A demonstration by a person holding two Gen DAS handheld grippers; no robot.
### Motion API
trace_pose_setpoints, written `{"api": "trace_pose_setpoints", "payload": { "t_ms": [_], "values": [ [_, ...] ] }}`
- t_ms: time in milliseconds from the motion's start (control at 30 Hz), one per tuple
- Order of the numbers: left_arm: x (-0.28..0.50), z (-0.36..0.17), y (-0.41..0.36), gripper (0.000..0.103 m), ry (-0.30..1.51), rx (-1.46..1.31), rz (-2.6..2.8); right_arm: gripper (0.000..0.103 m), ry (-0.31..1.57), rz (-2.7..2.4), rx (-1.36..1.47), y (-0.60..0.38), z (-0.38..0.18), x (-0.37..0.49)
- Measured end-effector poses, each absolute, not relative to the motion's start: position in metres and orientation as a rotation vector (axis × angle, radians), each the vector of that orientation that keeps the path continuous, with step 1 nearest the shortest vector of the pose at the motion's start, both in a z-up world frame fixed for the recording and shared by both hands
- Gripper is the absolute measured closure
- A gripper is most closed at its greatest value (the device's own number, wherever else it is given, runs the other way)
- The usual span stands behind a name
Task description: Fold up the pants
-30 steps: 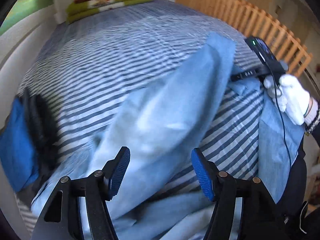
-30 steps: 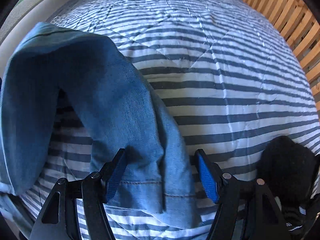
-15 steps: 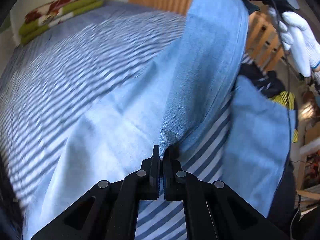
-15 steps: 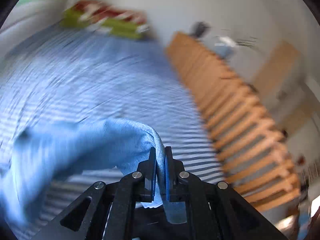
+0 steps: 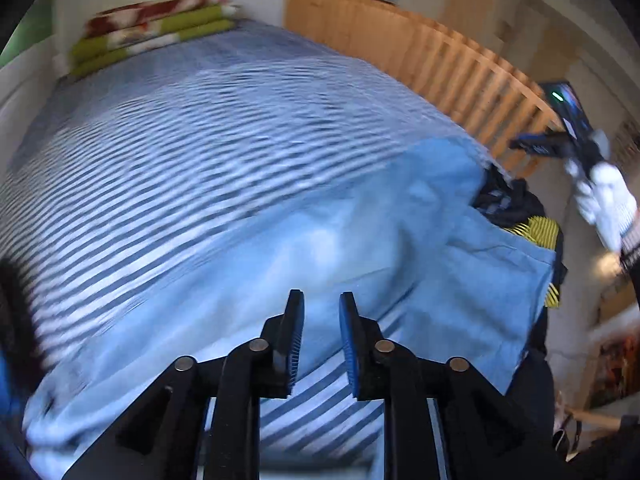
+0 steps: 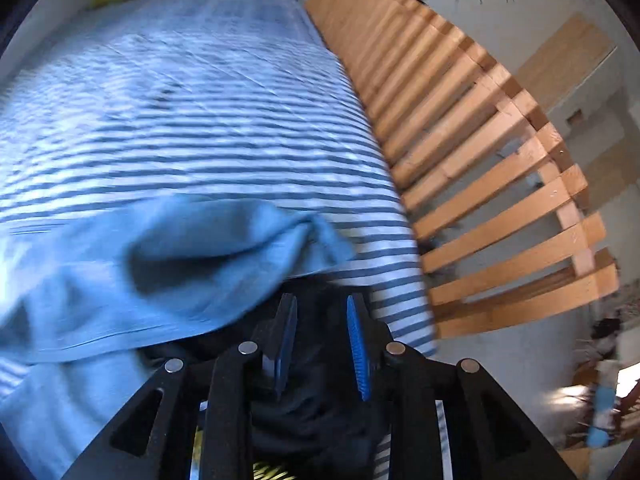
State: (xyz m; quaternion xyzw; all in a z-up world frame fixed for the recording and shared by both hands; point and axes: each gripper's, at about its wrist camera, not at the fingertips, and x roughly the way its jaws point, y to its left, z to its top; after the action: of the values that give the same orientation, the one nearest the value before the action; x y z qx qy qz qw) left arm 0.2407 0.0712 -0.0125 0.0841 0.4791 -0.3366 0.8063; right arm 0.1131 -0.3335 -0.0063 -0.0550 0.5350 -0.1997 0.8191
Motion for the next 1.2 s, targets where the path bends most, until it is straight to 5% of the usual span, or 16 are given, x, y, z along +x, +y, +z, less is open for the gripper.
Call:
{"api": "trace_pose_setpoints", "payload": {
  "t_ms": [233,467,533,800,1000,1133,1200],
  "values": [
    [0.241,-0.013,0.294,0.069,1.032,-0.039,-0.270,0.070,1.060,-0.040,-0.138,-0.181,0.002,0.167],
    [0.194,-0.082,0.433,0.057,1.130,-0.217,-0.083,0.070,1.122,0.331,-0.144,0.003,-0.031,0.243],
    [0.183,-0.106,0.448,0.048,1.155,-0.248,-0.068,0.066,1.152,0.436,-0.171,0.064,-0.043,0.260],
    [0.192,-0.163,0.465,0.042,1.184,-0.345,-0.171,0.049,1.245,0.655,-0.252,0.224,-0.101,0.307],
    [0.205,-0.177,0.456,0.036,1.157,-0.308,-0.221,0.048,1.328,0.756,-0.339,0.284,-0.151,0.313],
    [0.207,-0.181,0.453,0.037,1.117,-0.307,-0.232,0.041,1.282,0.789,-0.389,0.296,-0.154,0.304],
    [0.207,-0.182,0.448,0.050,1.096,-0.285,-0.230,0.041,1.268,0.787,-0.407,0.298,-0.155,0.299]
  ]
}}
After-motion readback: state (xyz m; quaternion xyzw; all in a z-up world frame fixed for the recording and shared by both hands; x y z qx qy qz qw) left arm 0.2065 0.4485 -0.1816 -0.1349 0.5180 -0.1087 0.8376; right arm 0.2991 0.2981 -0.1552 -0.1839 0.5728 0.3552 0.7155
